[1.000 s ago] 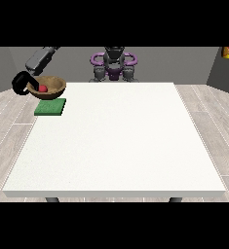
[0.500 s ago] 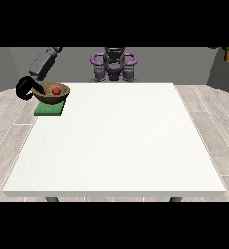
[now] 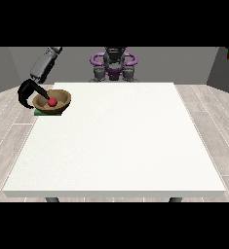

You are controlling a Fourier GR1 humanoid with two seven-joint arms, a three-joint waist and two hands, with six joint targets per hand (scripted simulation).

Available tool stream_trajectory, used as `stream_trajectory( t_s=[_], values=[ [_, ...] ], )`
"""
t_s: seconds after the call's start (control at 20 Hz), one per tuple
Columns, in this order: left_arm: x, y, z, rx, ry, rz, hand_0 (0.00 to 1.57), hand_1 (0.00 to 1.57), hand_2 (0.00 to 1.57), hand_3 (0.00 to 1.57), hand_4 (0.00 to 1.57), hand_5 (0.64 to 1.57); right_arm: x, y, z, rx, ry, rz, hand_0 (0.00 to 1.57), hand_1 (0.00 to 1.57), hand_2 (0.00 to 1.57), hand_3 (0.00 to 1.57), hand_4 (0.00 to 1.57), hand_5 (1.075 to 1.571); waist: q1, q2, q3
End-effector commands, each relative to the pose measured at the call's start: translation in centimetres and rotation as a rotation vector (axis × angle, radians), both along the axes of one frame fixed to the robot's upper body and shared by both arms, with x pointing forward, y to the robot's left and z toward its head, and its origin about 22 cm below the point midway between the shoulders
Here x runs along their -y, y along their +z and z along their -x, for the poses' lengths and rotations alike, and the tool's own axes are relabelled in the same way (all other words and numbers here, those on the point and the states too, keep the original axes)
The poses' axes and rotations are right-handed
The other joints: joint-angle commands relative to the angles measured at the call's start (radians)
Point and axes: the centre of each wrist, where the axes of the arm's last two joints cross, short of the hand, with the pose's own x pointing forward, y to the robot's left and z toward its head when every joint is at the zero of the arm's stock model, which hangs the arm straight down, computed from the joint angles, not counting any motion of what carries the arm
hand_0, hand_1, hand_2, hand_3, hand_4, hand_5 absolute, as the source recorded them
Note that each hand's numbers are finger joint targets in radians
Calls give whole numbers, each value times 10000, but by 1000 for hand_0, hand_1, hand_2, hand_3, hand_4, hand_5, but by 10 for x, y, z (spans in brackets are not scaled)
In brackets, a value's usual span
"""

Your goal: Pick the cup and pour the ball into the bowl, then pick the bowl and place it on the pad

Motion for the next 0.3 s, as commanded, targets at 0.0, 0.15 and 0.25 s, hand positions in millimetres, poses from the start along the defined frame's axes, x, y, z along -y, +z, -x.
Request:
stream_trajectory(
  t_s=[0.0,0.15,0.25],
  values=[
    [36,-13,-18,-369,-498,115,0,0,0,0,1190,1569,1,3,-4,-610,367,231,0,0,0,0,0,1400,82,-525,11],
    [29,-37,-16,-851,-147,160,0,0,0,0,1190,1569,12,23,-2,-1192,493,401,0,0,0,0,0,1400,-200,-1085,-7],
    [22,-61,-13,-2059,251,435,0,0,0,0,1190,1569,3,29,-7,-1621,1186,672,0,0,0,0,200,1375,-683,-2153,-20]
  ],
)
